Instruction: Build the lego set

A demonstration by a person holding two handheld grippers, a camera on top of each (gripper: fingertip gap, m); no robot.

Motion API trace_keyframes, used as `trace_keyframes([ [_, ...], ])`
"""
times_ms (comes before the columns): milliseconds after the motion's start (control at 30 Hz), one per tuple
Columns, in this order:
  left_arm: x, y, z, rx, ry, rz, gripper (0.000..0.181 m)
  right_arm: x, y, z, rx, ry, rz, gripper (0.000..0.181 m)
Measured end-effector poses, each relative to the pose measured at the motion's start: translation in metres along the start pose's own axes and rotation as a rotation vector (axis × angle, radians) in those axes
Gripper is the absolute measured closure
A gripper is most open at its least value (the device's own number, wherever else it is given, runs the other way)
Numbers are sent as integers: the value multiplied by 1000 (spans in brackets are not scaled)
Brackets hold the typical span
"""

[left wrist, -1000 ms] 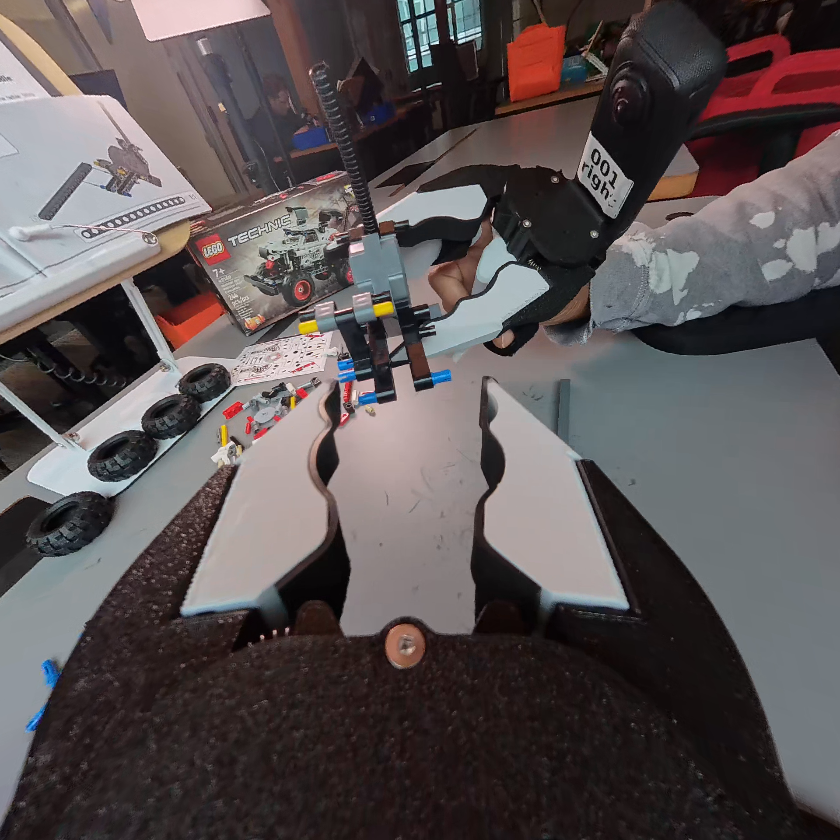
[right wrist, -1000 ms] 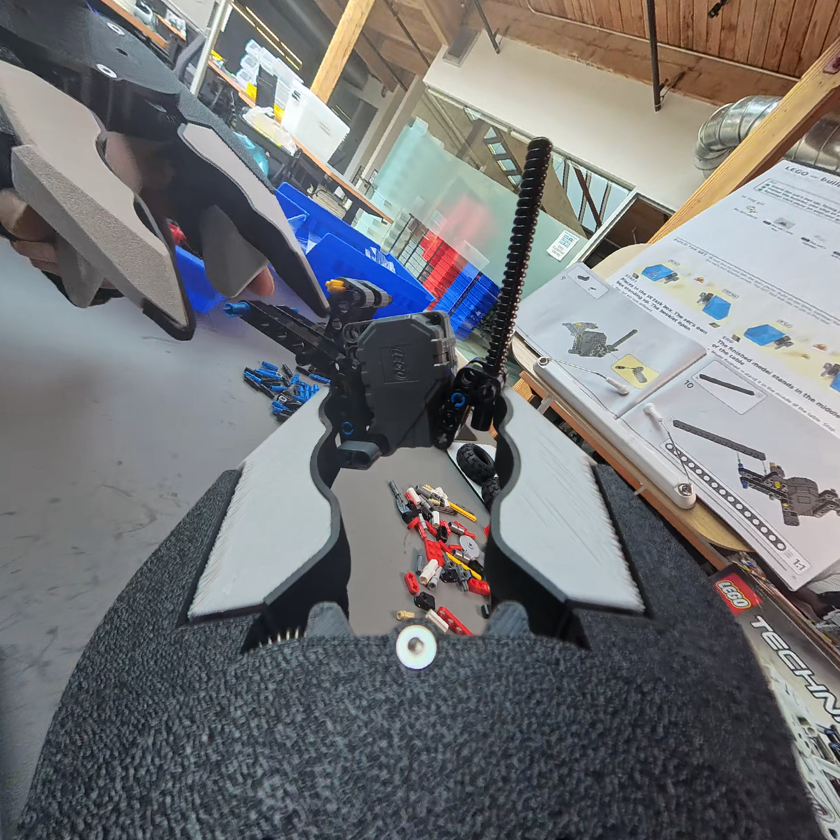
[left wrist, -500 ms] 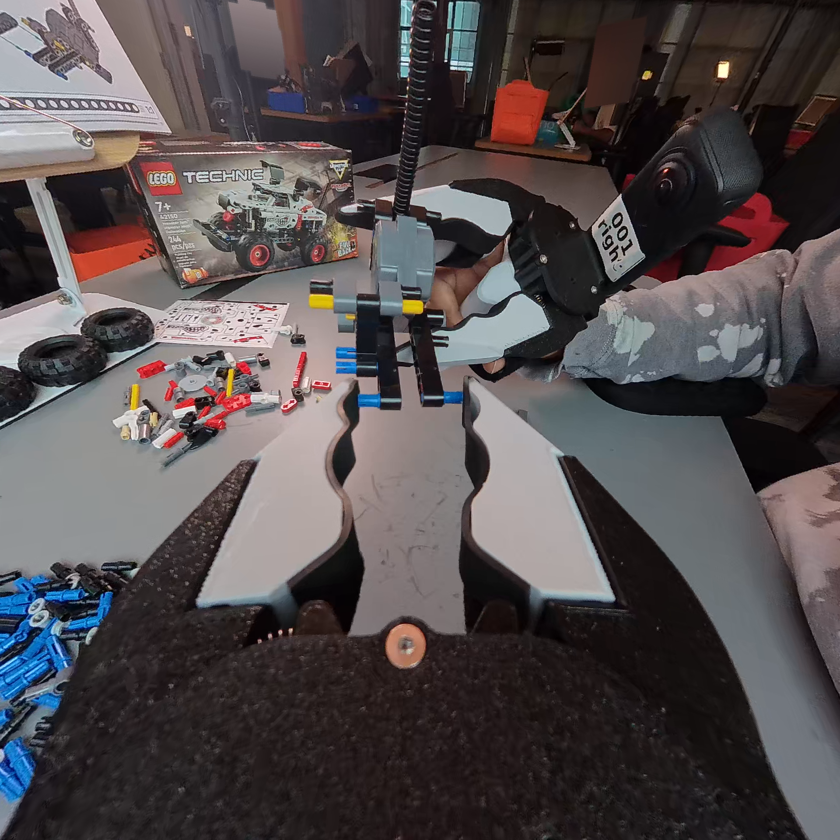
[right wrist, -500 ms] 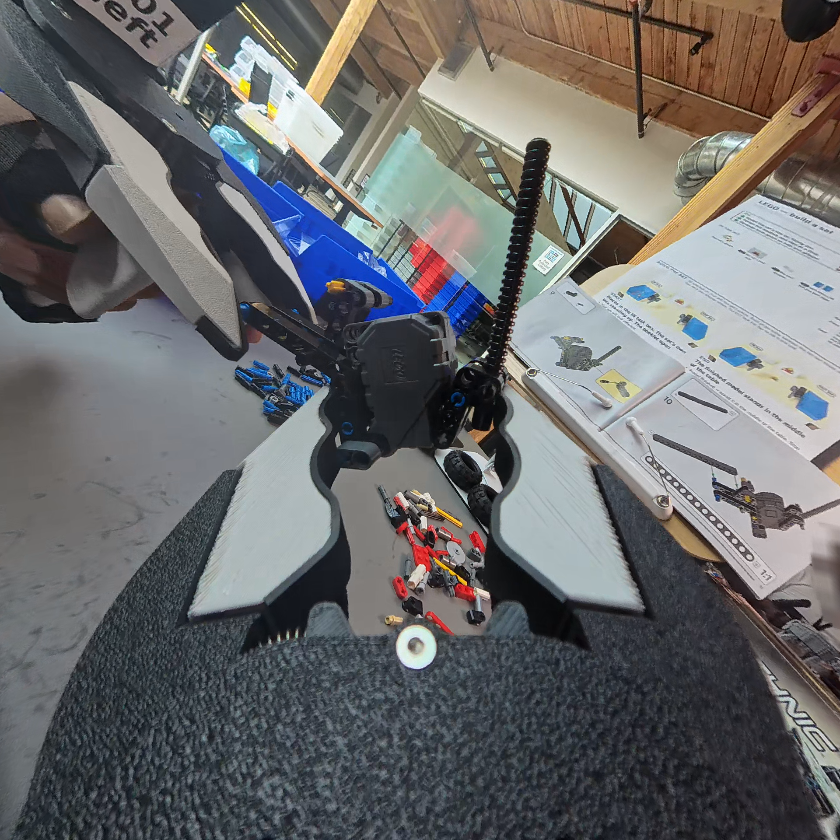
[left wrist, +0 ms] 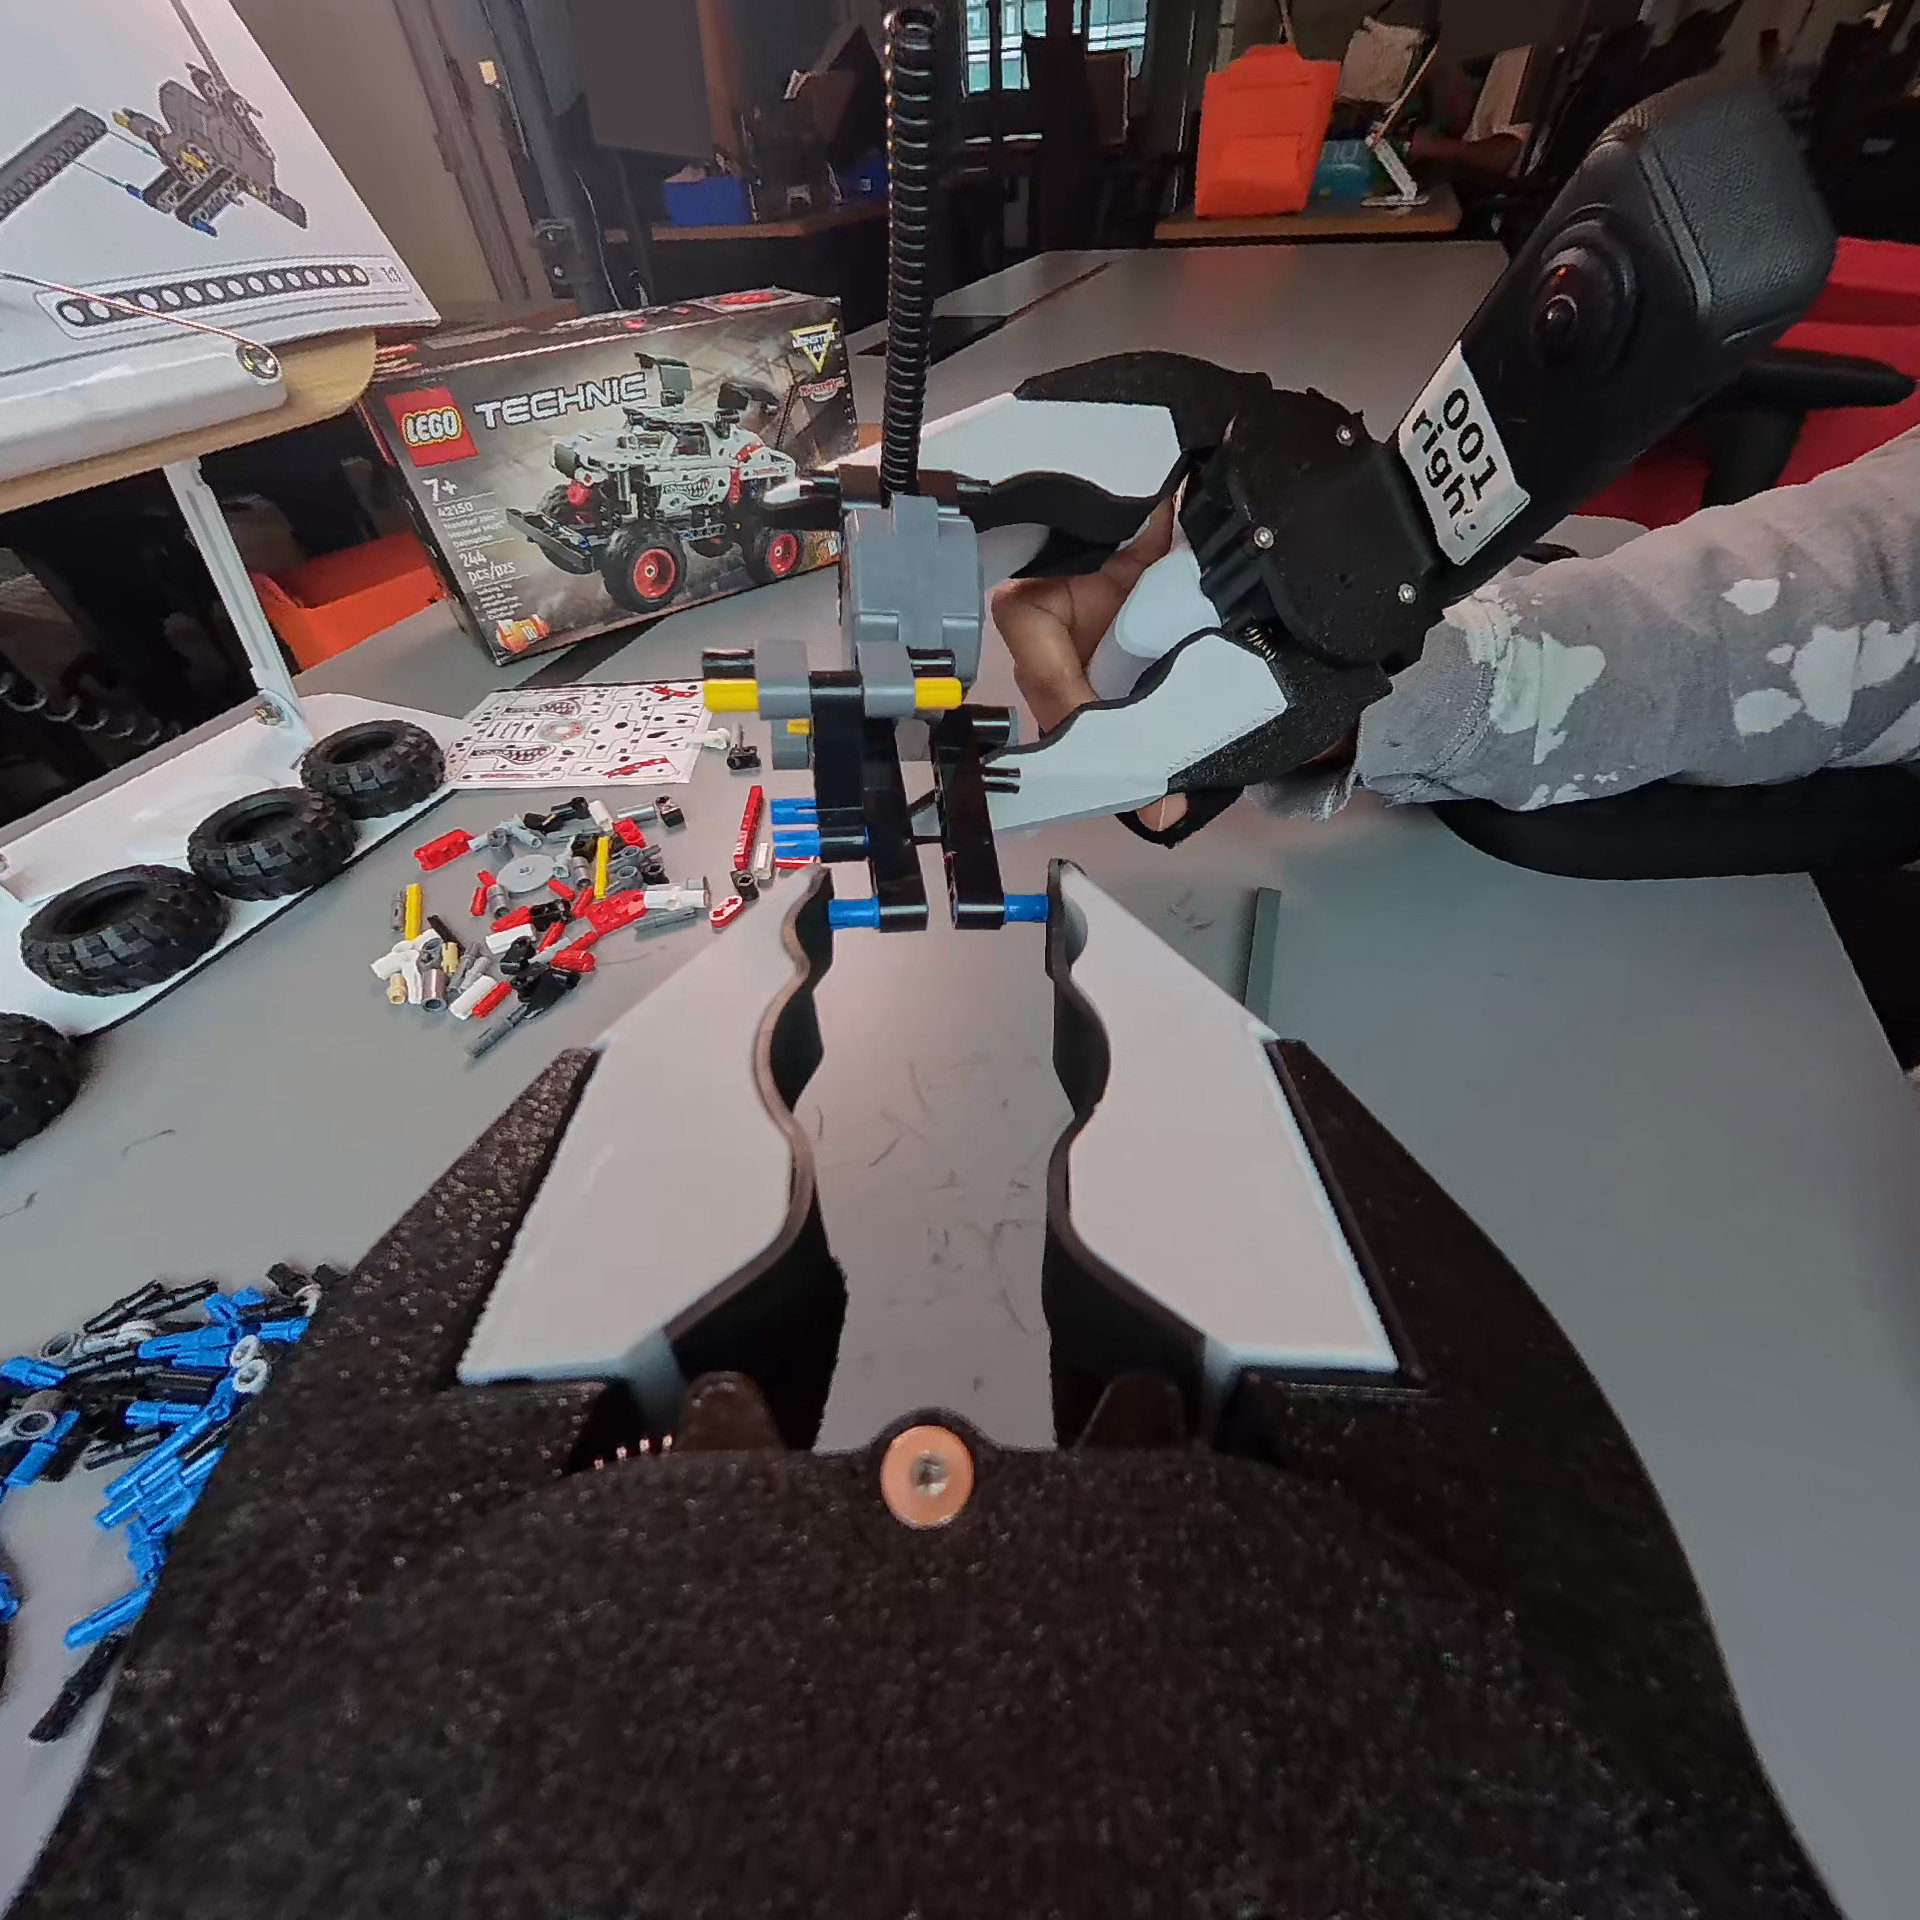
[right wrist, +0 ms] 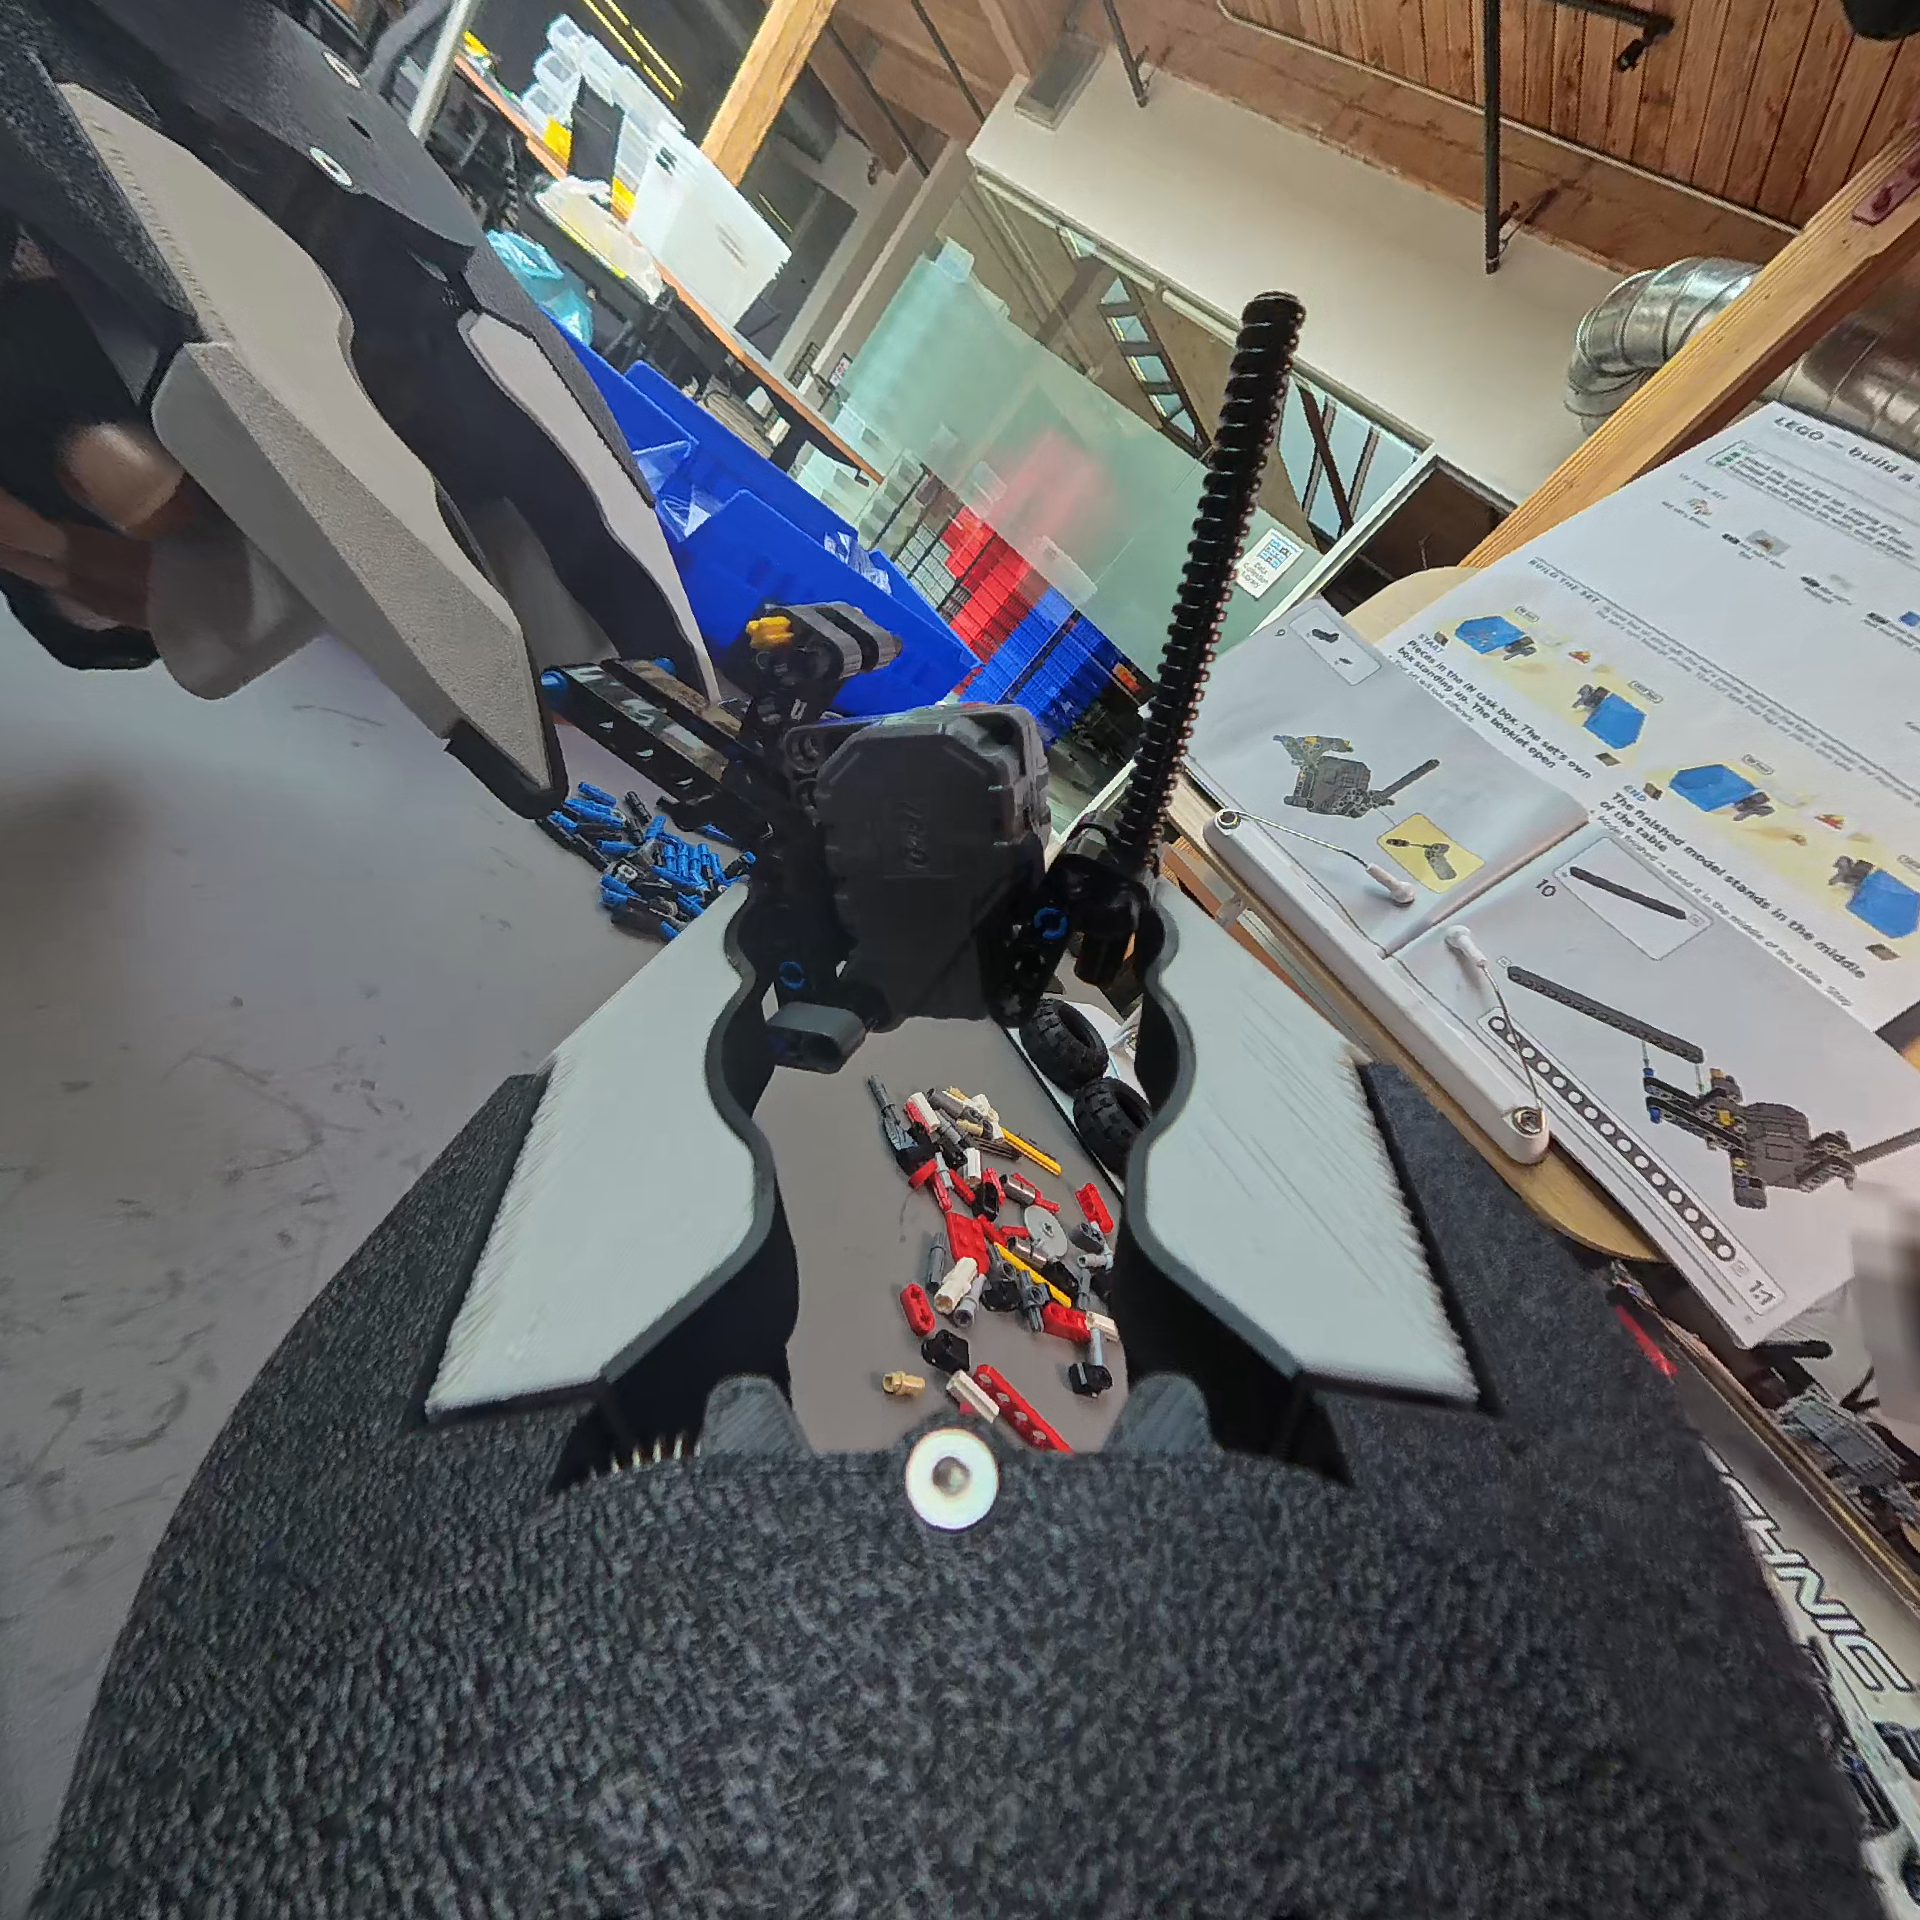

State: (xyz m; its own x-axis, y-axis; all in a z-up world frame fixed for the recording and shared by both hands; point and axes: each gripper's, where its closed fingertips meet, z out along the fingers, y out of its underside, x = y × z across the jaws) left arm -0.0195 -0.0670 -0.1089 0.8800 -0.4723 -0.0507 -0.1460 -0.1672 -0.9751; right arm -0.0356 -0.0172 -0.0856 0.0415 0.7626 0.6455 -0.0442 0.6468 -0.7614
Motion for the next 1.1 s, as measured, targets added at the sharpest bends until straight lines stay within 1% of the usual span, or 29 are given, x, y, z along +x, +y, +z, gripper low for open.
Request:
trace_keyframes([
  [300,-1,-1,-2,-1,-16,37,140,-4,1,-2,4,-54,50,111],
  [767,0,1,-1,-1,-4,8,140,-4,1,-3,2,-54,38,113],
  [1100,-2,1,-1,-16,-62,111,140,-4,5,-3,-8,-35,5,112],
])
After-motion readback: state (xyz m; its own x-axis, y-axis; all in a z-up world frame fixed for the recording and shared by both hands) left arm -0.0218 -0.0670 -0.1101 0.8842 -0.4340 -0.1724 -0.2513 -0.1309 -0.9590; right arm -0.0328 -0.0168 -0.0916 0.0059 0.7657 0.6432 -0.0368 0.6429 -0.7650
